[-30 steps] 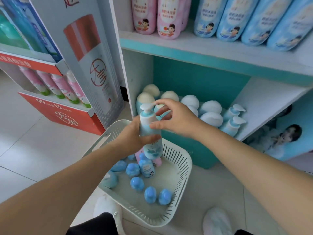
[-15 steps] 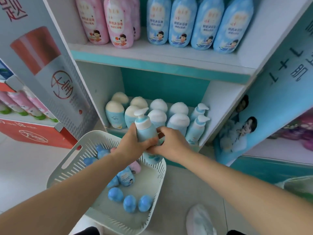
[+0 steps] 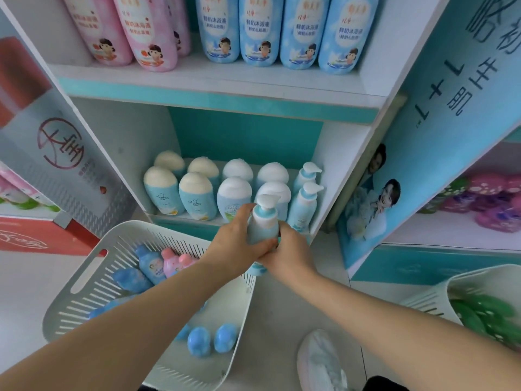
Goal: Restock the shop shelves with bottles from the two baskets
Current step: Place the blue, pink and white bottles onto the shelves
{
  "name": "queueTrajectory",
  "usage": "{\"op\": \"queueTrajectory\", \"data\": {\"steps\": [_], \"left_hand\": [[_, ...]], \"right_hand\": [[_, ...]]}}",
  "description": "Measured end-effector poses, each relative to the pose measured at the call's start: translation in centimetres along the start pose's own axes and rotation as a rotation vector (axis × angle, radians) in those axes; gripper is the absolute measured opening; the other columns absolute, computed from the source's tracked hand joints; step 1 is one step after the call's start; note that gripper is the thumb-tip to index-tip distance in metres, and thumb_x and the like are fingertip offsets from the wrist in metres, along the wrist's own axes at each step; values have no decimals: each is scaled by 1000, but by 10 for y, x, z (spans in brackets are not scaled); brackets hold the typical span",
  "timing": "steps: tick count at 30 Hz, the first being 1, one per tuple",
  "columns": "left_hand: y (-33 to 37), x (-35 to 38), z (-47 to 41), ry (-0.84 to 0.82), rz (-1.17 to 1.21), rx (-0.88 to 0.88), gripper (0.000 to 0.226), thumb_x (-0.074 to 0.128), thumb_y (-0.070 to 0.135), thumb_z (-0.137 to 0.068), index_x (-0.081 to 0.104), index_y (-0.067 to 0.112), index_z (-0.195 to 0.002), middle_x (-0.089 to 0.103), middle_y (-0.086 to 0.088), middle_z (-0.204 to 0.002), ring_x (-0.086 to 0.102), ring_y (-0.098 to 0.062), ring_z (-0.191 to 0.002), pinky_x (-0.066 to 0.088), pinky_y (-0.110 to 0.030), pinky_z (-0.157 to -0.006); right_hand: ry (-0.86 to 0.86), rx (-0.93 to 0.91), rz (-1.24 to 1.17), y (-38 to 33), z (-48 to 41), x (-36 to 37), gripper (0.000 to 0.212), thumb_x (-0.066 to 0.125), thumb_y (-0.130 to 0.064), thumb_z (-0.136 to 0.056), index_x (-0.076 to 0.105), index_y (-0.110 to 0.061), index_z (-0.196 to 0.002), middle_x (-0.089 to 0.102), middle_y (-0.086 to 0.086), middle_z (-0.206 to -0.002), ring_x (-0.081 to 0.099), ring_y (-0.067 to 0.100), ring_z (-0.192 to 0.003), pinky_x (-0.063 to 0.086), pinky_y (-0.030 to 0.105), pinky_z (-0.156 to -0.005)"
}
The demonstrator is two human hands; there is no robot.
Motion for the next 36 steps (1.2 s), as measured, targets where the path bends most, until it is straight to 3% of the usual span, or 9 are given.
{"op": "queueTrajectory", "data": {"steps": [5, 10, 16, 21, 27, 29, 31, 34, 36], "left_hand": [[2, 13, -6, -53, 63, -3, 71, 70, 36, -80, 29, 34, -137, 48, 1, -134, 50, -15, -119, 41, -30, -100], [-19, 12, 0, -96, -21, -17, 59, 63, 37, -85, 33, 33, -136, 49, 5, -133, 55, -9, -106, 42, -23, -89], [-39, -9, -3, -61, -47, -73, 48, 56, 31, -90, 37, 29, -134, 51, 6, -127, 58, -8, -99, 42, -23, -86], [-39, -12, -8, -65, -20, -68, 48, 62, 26, -87, 44, 27, -131, 53, 6, -123, 57, -9, -100, 42, -22, -85], [-27, 5, -11, -123, -120, 2, 71, 77, 22, -73, 41, 30, -133, 52, 8, -127, 49, -7, -108, 39, -21, -89], [-17, 5, -12, -84, -127, 37, 76, 80, 25, -69, 40, 27, -133, 54, 7, -122, 50, -10, -108, 35, -19, -87], [-8, -2, -13, -21, -119, 57, 70, 78, 21, -69, 42, 22, -129, 57, 5, -106, 52, -13, -94, 35, -19, -77], [-7, -16, -13, 56, -83, 26, 61, 77, 22, -71, 44, 19, -123, 55, 5, -93, 54, -18, -86, 36, -23, -71], [-19, -26, -13, 115, -31, -51, 60, 78, 29, -71, 44, 19, -120, 56, 4, -96, 54, -18, -88, 38, -25, -73]], "right_hand": [[164, 141, -178, 46, -7, -20, 43, 79, -30, -68, 58, -16, -103, 65, -2, -96, 62, 19, -88, 47, 28, -71], [436, 315, -365, 101, -11, -44, 57, 82, -15, -67, 52, -8, -115, 62, 11, -116, 59, 27, -103, 44, 31, -84], [548, 371, -461, 124, -19, -44, 53, 81, -13, -67, 48, -16, -107, 58, 5, -110, 55, 25, -98, 43, 32, -83], [521, 304, -380, 107, -16, -37, 53, 83, -17, -64, 43, -23, -98, 54, -4, -100, 57, 26, -99, 46, 35, -86], [405, 153, -259, 54, -9, -30, 50, 84, -42, -57, 54, -27, -94, 66, -7, -91, 63, 16, -85, 52, 32, -76], [353, 52, -246, 25, -6, -27, 48, 83, -48, -52, 55, -30, -86, 68, -9, -84, 64, 12, -78, 54, 32, -69], [294, -37, -256, 0, -2, -22, 47, 81, -50, -50, 57, -29, -84, 68, -10, -80, 65, 7, -73, 54, 29, -65], [151, -90, -401, -15, -6, -9, 48, 74, -57, -59, 64, -24, -92, 70, -8, -84, 66, 5, -77, 57, 29, -71], [31, 51, -562, 0, -16, 2, 46, 59, -63, -75, 63, -24, -100, 69, -3, -94, 67, 13, -85, 57, 37, -79]]}}
Point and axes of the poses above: each hand's wrist, its own z-axis away from the middle knuckle, its own x-axis out of the palm, y = z × x, the point moved 9 cm from there along -z, towards the middle knuckle
